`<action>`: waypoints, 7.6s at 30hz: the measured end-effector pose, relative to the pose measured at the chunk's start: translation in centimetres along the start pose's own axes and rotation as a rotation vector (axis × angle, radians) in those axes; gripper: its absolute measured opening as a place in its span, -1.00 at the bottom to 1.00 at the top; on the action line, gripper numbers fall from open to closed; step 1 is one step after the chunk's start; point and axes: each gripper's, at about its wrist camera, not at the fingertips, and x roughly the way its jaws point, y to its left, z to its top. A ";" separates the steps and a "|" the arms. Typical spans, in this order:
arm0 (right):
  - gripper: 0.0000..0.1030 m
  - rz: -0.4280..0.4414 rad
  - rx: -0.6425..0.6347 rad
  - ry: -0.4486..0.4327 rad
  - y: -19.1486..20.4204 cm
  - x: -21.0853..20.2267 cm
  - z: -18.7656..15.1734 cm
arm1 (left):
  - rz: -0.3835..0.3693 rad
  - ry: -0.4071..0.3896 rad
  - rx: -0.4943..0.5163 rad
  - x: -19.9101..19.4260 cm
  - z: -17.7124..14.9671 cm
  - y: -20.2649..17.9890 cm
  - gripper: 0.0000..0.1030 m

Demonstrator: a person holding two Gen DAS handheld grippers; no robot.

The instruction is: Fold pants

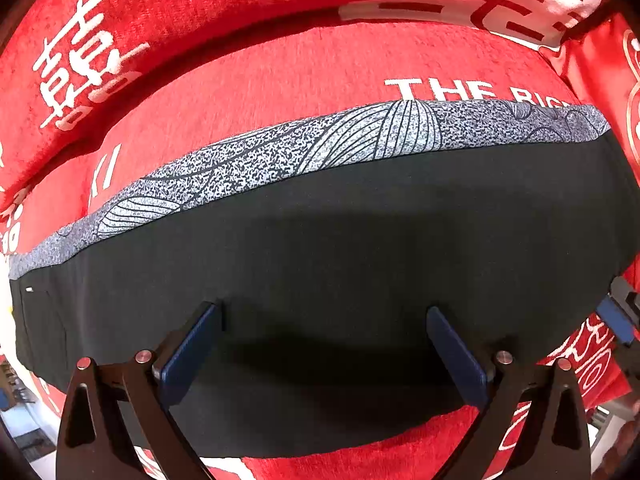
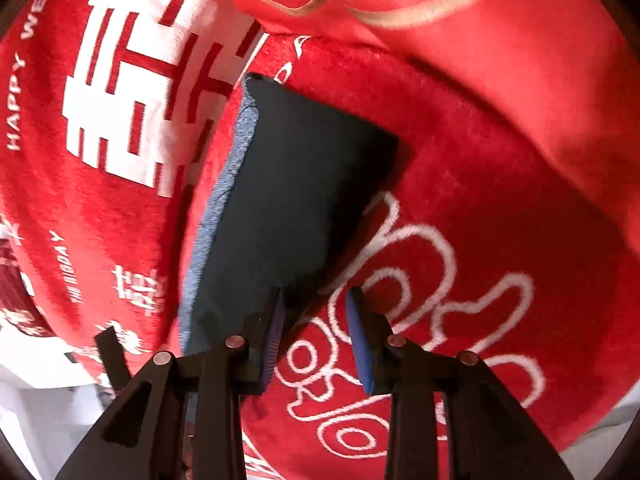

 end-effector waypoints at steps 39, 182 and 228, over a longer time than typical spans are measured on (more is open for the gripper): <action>-0.77 -0.003 -0.597 -0.066 18.1 1.4 -3.2 | -0.199 -0.155 0.016 -2.1 -0.8 0.2 0.50; -0.06 -0.428 -0.973 0.443 30.8 23.5 -29.7 | -0.056 -0.018 -0.536 -4.2 -15.6 37.8 0.98; 0.43 -0.515 -1.035 0.496 29.7 27.0 -32.3 | -0.573 -0.225 -0.973 0.8 -22.5 50.3 0.98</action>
